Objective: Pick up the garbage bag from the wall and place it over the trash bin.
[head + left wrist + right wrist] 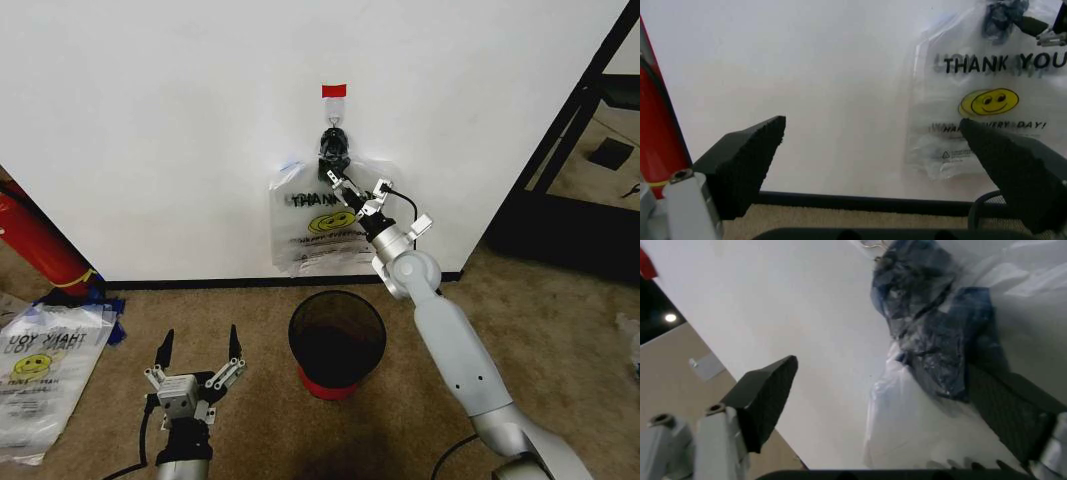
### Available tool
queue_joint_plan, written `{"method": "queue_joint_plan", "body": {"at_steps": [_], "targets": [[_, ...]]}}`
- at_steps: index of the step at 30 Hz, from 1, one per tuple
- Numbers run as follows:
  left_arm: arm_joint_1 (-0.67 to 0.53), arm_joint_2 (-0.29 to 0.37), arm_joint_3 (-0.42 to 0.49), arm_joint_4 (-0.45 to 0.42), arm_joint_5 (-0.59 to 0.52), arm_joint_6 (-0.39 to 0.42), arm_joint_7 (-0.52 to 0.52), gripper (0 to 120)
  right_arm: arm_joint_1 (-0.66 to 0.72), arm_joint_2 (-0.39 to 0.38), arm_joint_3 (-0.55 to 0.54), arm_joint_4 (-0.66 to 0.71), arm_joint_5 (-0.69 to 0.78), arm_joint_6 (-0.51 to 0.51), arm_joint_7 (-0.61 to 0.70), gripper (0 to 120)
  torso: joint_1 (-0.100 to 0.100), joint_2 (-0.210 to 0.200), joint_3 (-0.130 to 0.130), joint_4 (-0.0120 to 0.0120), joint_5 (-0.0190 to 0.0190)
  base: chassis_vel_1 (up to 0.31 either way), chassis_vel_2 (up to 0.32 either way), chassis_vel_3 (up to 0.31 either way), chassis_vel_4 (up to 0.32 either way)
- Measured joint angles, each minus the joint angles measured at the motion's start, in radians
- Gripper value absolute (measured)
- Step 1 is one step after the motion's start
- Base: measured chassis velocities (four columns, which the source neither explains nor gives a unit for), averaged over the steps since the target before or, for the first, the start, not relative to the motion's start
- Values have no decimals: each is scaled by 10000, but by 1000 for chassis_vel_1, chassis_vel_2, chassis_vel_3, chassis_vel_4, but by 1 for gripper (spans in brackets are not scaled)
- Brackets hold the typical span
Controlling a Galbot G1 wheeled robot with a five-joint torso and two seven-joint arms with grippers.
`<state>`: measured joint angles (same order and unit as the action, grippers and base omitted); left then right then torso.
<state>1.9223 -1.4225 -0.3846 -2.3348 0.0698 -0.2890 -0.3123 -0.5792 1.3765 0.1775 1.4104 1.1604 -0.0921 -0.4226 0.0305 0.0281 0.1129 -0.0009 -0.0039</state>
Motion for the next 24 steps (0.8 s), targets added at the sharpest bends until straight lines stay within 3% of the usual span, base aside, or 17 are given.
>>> {"method": "queue_joint_plan", "body": {"at_steps": [2, 24], "targets": [[18, -38, -6, -31, 6, -10, 0, 100, -8, 12, 0, 86, 65, -2, 289, 74, 0, 0, 0, -1, 0, 0, 0, 0, 0], [152, -153, 34, -168, 73, -136, -14, 100, -39, 16, 135, 163, -32, -64, 430, 0, 0, 0, 0, 0, 0, 0, 0, 0, 0]]}}
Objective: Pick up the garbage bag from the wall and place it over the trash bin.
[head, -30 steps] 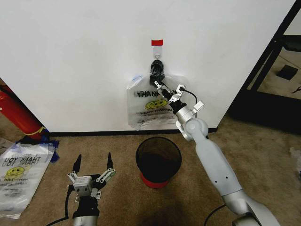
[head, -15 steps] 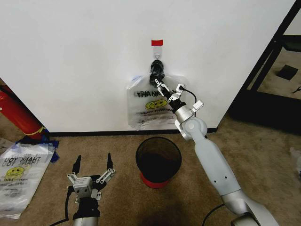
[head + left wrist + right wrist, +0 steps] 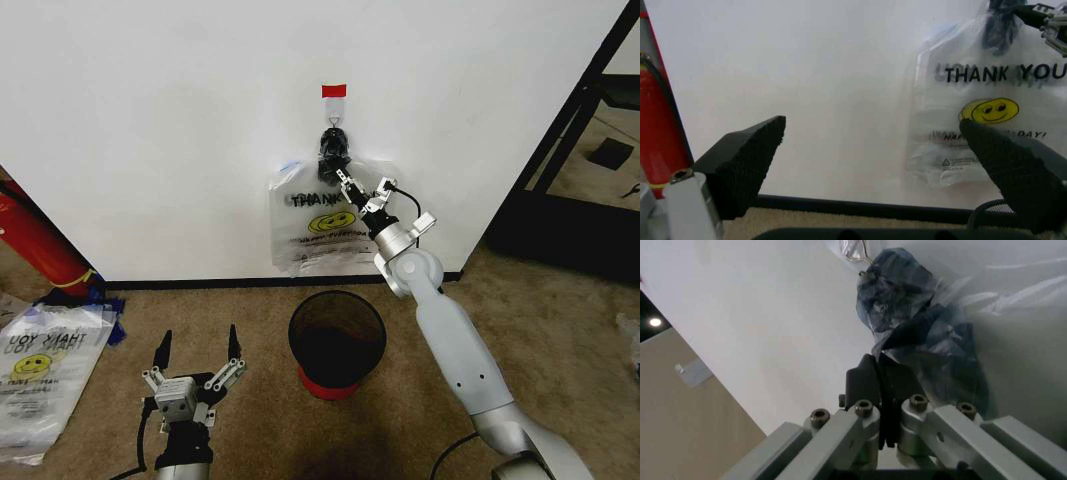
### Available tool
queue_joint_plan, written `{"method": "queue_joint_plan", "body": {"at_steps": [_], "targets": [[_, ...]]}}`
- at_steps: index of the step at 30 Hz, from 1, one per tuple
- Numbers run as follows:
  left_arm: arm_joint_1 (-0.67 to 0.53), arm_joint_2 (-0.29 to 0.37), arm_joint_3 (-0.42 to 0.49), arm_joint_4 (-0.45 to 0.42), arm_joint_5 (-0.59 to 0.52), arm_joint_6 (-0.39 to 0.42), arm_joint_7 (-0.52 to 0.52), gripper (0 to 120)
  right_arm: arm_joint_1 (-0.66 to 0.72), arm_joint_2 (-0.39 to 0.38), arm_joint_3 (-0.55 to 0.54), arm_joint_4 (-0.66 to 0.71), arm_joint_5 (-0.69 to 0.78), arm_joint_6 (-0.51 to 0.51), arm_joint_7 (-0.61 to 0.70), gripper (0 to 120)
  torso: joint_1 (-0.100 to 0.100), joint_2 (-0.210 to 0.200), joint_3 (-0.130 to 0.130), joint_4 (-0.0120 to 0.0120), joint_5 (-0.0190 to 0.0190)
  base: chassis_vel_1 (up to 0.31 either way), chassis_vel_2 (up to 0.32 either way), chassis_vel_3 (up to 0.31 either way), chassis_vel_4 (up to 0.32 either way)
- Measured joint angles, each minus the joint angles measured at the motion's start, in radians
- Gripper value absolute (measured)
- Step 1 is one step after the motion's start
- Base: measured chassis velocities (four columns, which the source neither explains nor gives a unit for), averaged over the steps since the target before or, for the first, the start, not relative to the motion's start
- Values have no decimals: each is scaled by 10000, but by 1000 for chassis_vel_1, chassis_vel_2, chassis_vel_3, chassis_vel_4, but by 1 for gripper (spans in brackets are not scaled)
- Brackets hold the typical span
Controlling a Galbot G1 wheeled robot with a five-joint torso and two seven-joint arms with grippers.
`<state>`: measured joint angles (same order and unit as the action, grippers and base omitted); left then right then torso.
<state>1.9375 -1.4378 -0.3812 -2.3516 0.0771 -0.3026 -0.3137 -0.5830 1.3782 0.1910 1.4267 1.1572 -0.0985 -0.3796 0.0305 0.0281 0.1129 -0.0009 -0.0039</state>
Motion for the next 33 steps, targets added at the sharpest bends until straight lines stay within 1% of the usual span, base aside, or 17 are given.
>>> {"method": "queue_joint_plan", "body": {"at_steps": [6, 13, 18, 19, 21, 24, 25, 33], "targets": [[-18, 14, 18, -9, -7, 0, -7, 100, -57, -59, 49, 13, -38, 0, 85, 0, 0, 0, 0, 0, 0, 0, 0, 0, 0], [-100, 30, 111, 29, -11, 0, -36, 100, -514, -251, 53, 587, -209, 13, 83, 0, 0, 0, 0, 0, 0, 0, 0, 0, 0], [-242, 66, 266, 116, -29, -1, -107, 100, -1421, -357, 149, 1294, -596, 55, 83, 0, 0, 0, 0, 0, -1, 0, 0, 0, 0], [-242, 66, 266, 116, -29, -1, -107, 100, -1421, -357, 149, 1294, -596, 55, 83, 0, 0, 0, 0, 0, -1, 0, 0, 0, 0], [-274, 72, 335, 148, -29, -17, -127, 100, -1866, -421, 172, 1602, -752, 90, 75, 0, 0, 0, 0, -2, 0, 0, 0, 0, 0], [-326, 149, 414, 195, -32, -41, -144, 100, -2607, -503, 187, 2149, -977, 133, 58, 0, -1, 0, 0, 0, 0, 0, 0, 0, 0], [-326, 149, 414, 195, -32, -41, -144, 100, -2607, -503, 187, 2149, -977, 133, 58, 0, -1, 0, 0, 0, 0, 0, 0, 0, 0], [-407, 323, 556, 186, -64, -95, -154, 100, -4145, -559, 343, 3206, -1780, 233, -120, 0, -1, 0, -1, 0, -1, 0, 0, 0, 0]]}}
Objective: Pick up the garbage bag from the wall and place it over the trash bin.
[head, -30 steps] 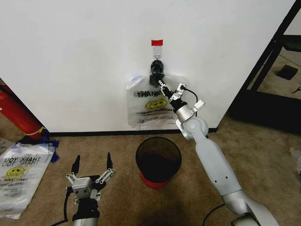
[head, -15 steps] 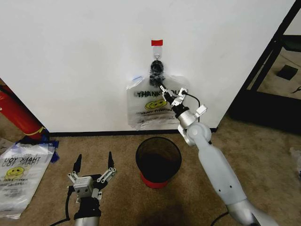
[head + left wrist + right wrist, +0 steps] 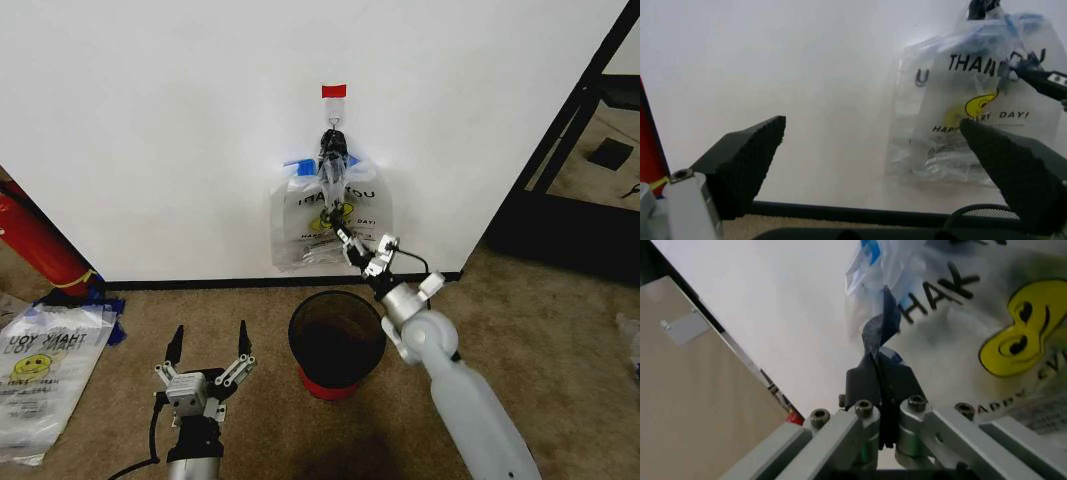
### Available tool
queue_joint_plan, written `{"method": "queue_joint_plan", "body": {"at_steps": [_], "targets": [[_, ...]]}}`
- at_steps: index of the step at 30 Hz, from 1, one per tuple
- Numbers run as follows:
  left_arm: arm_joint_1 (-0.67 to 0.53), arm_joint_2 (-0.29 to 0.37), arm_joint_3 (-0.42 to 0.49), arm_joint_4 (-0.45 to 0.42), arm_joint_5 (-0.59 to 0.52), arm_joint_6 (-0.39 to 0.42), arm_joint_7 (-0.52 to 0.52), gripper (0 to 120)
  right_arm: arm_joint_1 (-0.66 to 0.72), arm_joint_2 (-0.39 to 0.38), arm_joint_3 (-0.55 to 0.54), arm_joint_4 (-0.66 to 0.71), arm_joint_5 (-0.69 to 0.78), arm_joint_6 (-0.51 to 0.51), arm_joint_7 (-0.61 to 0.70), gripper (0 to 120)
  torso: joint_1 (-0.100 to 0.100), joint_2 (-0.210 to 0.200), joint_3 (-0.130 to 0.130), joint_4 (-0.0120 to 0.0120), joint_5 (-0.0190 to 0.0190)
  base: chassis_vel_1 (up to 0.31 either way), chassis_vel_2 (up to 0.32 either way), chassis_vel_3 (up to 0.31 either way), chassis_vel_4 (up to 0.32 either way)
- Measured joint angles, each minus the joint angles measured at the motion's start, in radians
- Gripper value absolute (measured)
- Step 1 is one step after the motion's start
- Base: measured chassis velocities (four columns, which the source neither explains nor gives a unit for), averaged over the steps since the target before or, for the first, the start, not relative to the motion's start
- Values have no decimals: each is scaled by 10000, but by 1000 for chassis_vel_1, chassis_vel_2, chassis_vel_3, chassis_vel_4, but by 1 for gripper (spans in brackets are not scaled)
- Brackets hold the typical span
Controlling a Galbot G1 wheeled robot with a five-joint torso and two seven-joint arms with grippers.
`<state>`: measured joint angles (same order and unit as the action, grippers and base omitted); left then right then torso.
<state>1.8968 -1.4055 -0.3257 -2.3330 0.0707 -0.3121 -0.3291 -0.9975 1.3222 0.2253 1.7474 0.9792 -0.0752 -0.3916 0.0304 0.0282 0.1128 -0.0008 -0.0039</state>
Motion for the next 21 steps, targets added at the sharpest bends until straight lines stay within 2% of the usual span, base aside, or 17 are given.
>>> {"method": "queue_joint_plan", "body": {"at_steps": [8, 21], "targets": [[-62, 108, 148, -14, -21, -31, -6, 100, -879, 2, 117, 591, -645, 143, -140, 0, 0, 0, 0, 1, 0, 0, 0, 0, 0], [-340, 266, 326, 106, -238, -85, -73, 100, -3024, 101, 301, 1632, -2655, 877, -591, 0, 0, 1, 0, -1, 0, 0, 0, 0, 0]]}}
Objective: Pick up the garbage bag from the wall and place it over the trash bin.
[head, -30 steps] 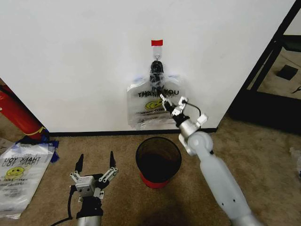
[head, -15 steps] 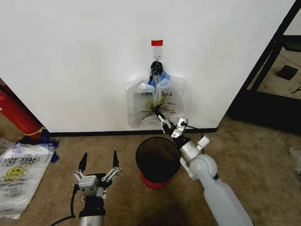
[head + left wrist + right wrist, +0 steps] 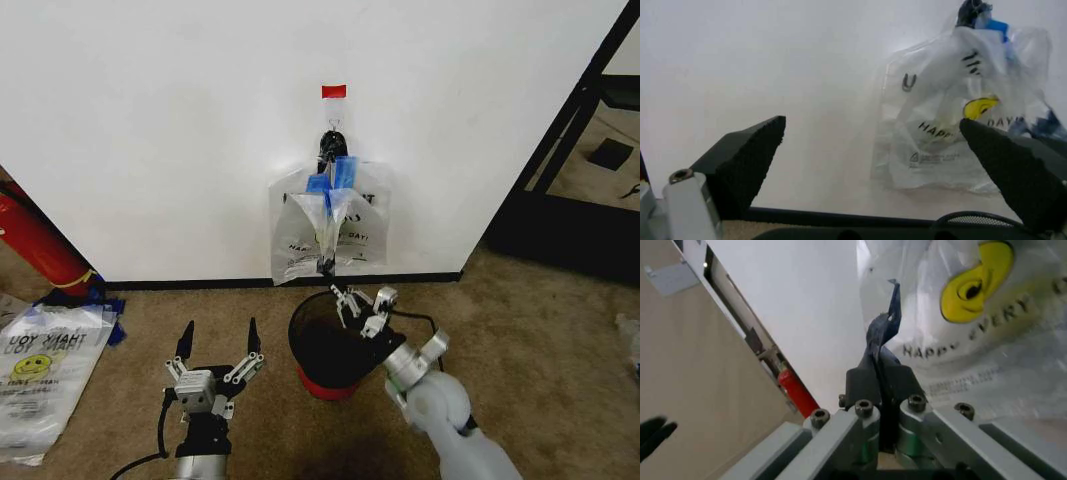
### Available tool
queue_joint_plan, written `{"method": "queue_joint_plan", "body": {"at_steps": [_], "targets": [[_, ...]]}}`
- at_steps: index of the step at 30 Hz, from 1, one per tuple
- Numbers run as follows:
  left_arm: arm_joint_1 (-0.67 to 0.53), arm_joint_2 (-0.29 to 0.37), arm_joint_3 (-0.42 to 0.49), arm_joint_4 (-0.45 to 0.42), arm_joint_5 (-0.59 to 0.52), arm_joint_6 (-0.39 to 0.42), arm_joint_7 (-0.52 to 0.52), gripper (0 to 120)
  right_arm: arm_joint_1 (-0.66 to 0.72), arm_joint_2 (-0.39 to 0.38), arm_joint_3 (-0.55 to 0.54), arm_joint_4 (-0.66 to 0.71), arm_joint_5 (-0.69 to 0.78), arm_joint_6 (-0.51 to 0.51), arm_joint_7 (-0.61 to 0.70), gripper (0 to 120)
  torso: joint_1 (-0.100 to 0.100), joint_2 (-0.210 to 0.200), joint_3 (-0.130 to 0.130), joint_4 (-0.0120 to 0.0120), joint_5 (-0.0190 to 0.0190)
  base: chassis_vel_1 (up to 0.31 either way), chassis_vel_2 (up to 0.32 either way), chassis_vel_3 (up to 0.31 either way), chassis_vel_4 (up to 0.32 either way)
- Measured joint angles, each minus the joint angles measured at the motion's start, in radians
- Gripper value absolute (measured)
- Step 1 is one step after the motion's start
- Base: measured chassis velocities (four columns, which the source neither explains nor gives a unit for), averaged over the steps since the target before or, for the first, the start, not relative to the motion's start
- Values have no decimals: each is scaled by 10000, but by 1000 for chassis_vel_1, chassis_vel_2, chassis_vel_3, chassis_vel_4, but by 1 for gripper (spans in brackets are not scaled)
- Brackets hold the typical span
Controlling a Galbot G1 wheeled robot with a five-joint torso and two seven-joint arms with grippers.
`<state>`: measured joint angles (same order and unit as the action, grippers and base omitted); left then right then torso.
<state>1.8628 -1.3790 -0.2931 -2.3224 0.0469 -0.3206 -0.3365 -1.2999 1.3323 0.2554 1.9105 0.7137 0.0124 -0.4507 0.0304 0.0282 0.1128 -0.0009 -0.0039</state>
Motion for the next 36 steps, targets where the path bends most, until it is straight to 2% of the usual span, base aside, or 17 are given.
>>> {"method": "queue_joint_plan", "body": {"at_steps": [14, 36], "targets": [[-232, 133, 196, 197, -180, -76, -34, 100, -1671, 19, 560, 181, -1676, 1222, -665, 0, 0, 0, 0, 1, 0, 0, 0, 0, 0], [-337, 241, 414, 205, -249, -111, -50, 100, -3209, 564, 1036, 0, -3690, 2878, -587, 0, 0, 0, 0, 0, 0, 0, 0, 0, 0]]}}
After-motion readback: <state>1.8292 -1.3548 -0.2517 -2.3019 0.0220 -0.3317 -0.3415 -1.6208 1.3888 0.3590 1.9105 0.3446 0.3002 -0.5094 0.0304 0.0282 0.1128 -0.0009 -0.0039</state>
